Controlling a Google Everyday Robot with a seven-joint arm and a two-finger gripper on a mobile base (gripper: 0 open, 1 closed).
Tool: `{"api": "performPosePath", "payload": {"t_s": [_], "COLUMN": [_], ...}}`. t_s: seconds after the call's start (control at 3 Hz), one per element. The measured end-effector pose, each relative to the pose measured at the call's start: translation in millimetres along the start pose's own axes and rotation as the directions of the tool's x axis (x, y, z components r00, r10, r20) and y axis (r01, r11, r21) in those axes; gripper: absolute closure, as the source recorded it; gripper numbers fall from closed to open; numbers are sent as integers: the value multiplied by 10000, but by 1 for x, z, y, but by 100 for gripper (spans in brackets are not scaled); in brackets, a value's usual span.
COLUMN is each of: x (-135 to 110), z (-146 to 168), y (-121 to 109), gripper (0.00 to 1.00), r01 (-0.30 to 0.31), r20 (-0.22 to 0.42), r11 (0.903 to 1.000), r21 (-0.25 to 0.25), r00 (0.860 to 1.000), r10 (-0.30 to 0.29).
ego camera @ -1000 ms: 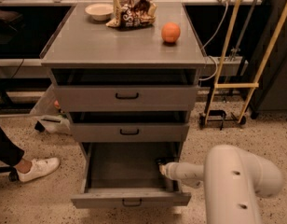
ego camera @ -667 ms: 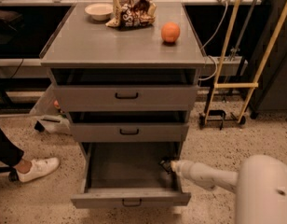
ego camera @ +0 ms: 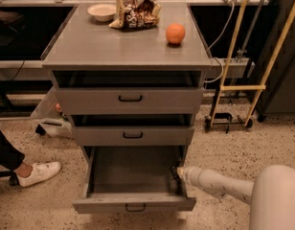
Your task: Pick rxbar chocolate from bottom drawer and place on counter
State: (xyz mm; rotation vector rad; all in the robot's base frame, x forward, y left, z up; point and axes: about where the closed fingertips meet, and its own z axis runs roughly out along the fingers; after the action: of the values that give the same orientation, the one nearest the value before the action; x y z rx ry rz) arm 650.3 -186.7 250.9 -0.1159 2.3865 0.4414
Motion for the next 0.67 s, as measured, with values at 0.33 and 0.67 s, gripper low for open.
{"api": "performPosePath", "payload": {"t_s": [0.33,0.67], "x": [-10,-11], "z": [-36,-96], "y": [41,95], "gripper": [100,100], "r01": [1221,3115], "r20": [292,1057], "r11": [9886,9295], "r21": [-878,-1975], "r00": [9924,9494], "r10": [-1199,-2957]}}
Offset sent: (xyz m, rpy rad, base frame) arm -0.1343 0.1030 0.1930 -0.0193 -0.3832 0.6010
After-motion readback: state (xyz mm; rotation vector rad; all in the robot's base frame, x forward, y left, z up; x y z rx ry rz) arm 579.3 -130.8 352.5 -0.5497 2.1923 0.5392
